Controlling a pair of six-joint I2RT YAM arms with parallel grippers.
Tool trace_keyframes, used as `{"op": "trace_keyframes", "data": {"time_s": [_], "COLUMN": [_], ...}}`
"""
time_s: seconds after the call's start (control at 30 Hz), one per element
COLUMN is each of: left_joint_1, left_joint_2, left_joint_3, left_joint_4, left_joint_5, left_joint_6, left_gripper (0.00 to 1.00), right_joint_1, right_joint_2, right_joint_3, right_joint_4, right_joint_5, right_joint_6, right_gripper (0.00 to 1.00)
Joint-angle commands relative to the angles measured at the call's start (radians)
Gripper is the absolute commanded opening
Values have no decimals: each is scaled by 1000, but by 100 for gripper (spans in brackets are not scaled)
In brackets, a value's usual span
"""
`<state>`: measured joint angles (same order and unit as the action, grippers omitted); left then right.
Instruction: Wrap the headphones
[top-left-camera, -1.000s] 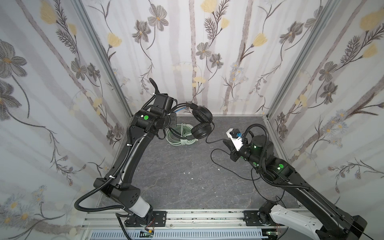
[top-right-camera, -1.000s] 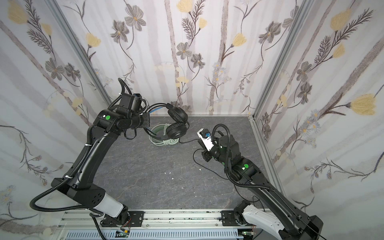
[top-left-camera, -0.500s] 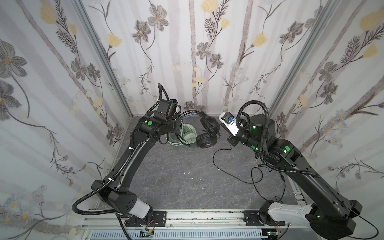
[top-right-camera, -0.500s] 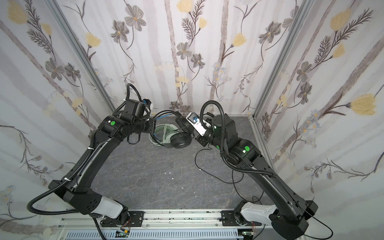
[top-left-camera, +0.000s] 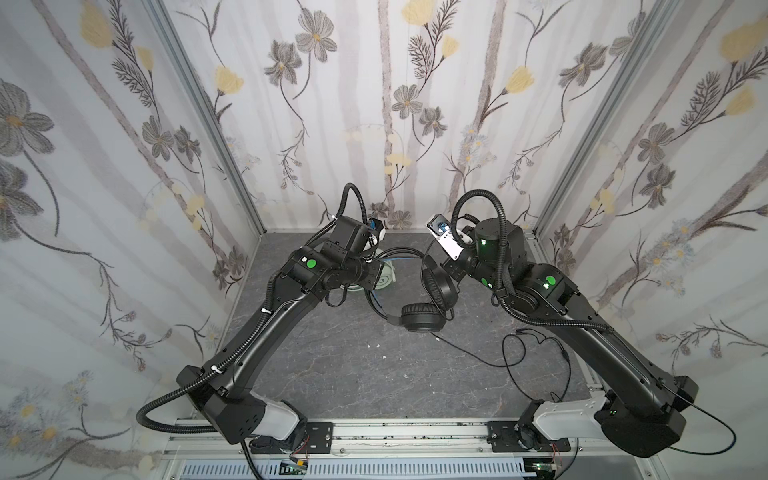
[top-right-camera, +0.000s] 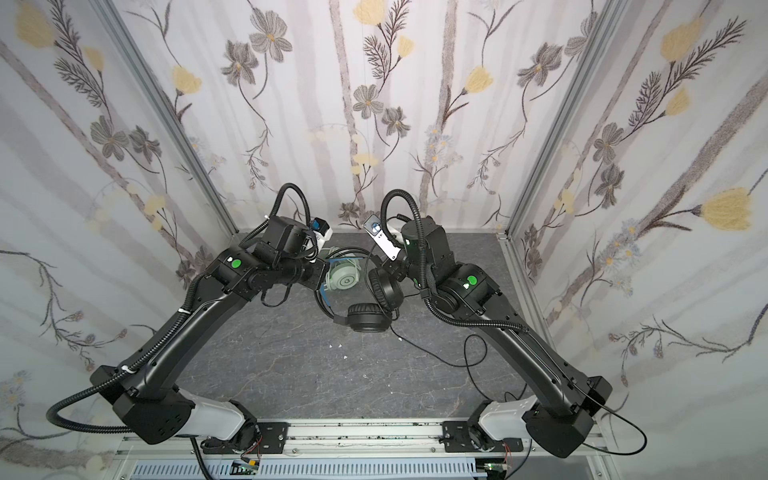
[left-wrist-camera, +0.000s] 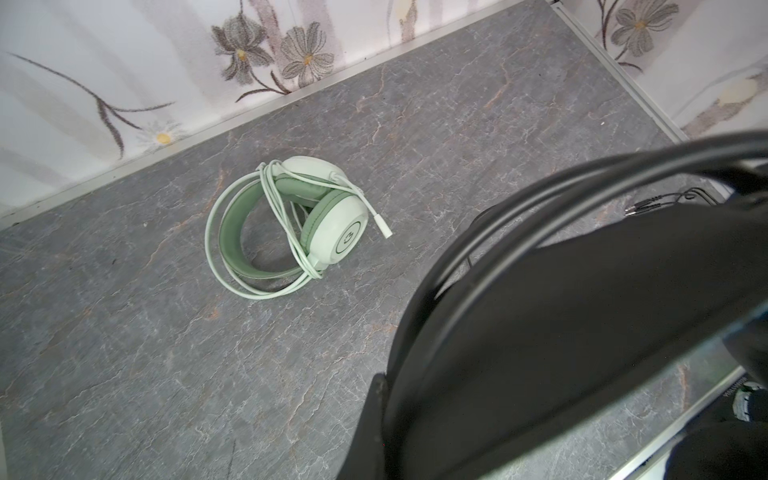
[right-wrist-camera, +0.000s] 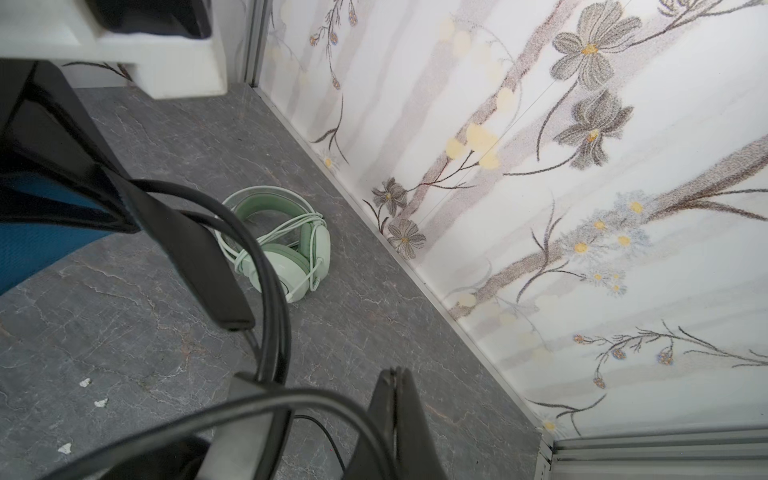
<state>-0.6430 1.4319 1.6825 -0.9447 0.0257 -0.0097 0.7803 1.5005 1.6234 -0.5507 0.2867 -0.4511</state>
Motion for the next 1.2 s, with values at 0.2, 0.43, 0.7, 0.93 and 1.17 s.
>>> {"op": "trace_keyframes", "data": {"time_s": [0.2, 0.43, 0.7, 0.93, 1.17], "left_joint_1": [-31, -37, -40, -51, -55], "left_joint_2": [-27, -45, -53, -64, -53], "left_joint_3": [9, 5, 18, 58, 117], "left_joint_4": [89, 111, 121, 110, 93], "left_joint_5": [127, 168, 196, 202, 179], "left_joint_6": [-27, -55, -67, -88, -88], "left_gripper": [0, 0, 0, 0, 0], "right_joint_1": [-31, -68, -124, -165, -239], "right_joint_2": [37, 32, 10, -27, -116], "right_joint_3": [10, 8, -26, -94, -248], "right_joint_4": [2, 4, 26, 63, 215], "right_joint_5": [30, -40, -132, -175, -355], "right_joint_6": [-2, 15, 53, 72, 163], "right_gripper": [3, 29, 40, 42, 50]}}
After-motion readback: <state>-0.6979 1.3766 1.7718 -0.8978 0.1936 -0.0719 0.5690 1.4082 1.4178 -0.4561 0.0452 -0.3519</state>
